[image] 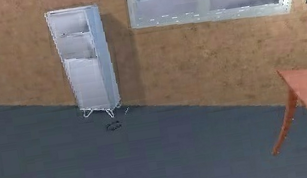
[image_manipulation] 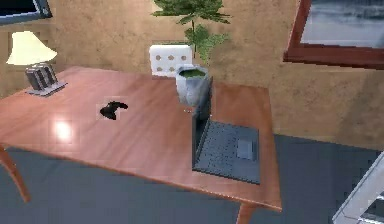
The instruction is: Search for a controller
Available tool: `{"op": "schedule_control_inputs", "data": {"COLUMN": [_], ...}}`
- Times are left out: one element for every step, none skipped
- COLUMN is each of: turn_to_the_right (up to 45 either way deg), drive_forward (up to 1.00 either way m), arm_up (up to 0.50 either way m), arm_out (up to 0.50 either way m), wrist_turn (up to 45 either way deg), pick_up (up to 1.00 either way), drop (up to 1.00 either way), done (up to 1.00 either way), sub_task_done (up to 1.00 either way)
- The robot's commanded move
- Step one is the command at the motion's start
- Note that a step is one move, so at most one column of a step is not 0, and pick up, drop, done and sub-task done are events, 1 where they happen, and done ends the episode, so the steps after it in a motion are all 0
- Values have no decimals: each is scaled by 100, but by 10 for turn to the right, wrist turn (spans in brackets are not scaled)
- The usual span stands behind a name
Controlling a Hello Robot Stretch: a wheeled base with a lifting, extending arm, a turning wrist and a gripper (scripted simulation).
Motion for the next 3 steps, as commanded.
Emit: {"op": "schedule_control_inputs", "data": {"turn_to_the_right": [450,240,0], "drive_forward": [0,0,0], "arm_up": [0,0,0], "arm_out": [0,0,0], "wrist_turn": [0,0,0], "pick_up": [0,0,0], "drop": [0,0,0], "done": [0,0,100], "sub_task_done": [0,0,0]}}
